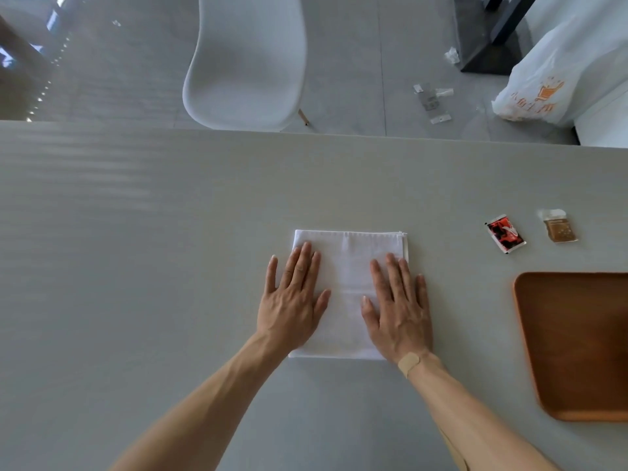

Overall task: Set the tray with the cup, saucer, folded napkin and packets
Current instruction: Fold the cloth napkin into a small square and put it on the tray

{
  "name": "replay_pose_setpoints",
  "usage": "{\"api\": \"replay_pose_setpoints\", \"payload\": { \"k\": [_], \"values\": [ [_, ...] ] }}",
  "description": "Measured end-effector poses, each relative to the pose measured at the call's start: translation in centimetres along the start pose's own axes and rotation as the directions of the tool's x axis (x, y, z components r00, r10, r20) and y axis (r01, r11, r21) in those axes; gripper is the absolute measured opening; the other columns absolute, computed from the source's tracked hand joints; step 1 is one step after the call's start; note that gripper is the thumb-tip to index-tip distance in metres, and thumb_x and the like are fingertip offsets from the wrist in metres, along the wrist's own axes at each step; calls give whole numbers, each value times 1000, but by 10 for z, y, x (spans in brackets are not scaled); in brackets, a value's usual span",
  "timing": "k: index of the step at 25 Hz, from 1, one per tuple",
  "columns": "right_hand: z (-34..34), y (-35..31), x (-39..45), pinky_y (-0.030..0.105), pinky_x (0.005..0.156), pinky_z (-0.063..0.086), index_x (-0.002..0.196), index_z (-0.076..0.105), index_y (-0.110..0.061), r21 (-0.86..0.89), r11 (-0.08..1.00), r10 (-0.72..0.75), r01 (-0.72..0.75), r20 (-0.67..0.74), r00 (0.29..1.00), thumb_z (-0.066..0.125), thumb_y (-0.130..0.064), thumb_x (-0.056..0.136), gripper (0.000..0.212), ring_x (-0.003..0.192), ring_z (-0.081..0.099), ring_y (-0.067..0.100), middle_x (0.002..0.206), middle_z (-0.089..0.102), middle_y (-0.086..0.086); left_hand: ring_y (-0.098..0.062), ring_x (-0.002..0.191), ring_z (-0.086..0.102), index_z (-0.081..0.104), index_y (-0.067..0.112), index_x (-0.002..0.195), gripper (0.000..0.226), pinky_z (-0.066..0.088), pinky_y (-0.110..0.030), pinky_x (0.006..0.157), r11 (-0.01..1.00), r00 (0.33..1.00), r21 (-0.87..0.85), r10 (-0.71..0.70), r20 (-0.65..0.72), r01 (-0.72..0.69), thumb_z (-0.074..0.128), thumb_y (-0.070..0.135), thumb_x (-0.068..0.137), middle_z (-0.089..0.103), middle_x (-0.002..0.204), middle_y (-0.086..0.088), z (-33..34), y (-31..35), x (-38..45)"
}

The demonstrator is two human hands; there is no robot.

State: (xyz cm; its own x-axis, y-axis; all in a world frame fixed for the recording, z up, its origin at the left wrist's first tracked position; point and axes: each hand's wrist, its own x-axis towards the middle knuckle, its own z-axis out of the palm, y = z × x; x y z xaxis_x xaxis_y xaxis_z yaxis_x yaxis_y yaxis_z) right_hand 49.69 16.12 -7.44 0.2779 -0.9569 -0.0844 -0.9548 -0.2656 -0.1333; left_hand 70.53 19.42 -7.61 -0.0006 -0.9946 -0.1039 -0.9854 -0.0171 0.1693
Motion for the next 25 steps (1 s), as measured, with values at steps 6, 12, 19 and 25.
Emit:
{"api": "replay_pose_setpoints", "payload": {
  "k": [6, 12, 19, 25],
  "values": [
    [-19, -38, 71, 57, 117, 17, 144, 42, -15, 21, 993, -112, 114, -82, 990, 34, -30, 96, 50, 143, 31, 29, 151, 41, 6, -27, 151, 14, 29, 4, 152, 56, 17, -44, 122, 975, 976, -77, 204, -77, -209, 38, 27, 101, 21, 162, -13, -10, 11, 49],
    [3, -21, 79, 47, 121, 3, 154, 13, -25, -29, 996, -83, 83, 8, 997, 15, -49, 97, 62, 150, 6, 22, 163, 12, -3, -21, 151, 11, 20, 10, 155, 64, 14, -42, 123, 991, 990, -7, 137, -23, -137, 25, 45, 102, 13, 164, -8, 2, -6, 62],
    [1, 11, 78, 59, 119, -1, 154, 1, -25, 5, 989, 145, -146, 94, 985, 17, -49, 98, 63, 150, -2, 25, 164, -1, 1, -15, 152, -6, -1, 16, 157, 68, -3, -46, 123, 999, 997, 48, 16, 75, -20, 11, 52, 100, -8, 165, 0, -12, -33, 63],
    [-6, -24, 11, 54, 120, 6, 154, 13, -14, 46, 996, -68, 72, -84, 994, 24, -43, 100, 62, 150, 5, 26, 163, 9, 7, -23, 152, 8, 21, 10, 155, 59, 10, -48, 122, 982, 987, -129, 124, -103, -137, 31, 36, 103, 15, 164, -7, -8, 10, 5]
  ]
}}
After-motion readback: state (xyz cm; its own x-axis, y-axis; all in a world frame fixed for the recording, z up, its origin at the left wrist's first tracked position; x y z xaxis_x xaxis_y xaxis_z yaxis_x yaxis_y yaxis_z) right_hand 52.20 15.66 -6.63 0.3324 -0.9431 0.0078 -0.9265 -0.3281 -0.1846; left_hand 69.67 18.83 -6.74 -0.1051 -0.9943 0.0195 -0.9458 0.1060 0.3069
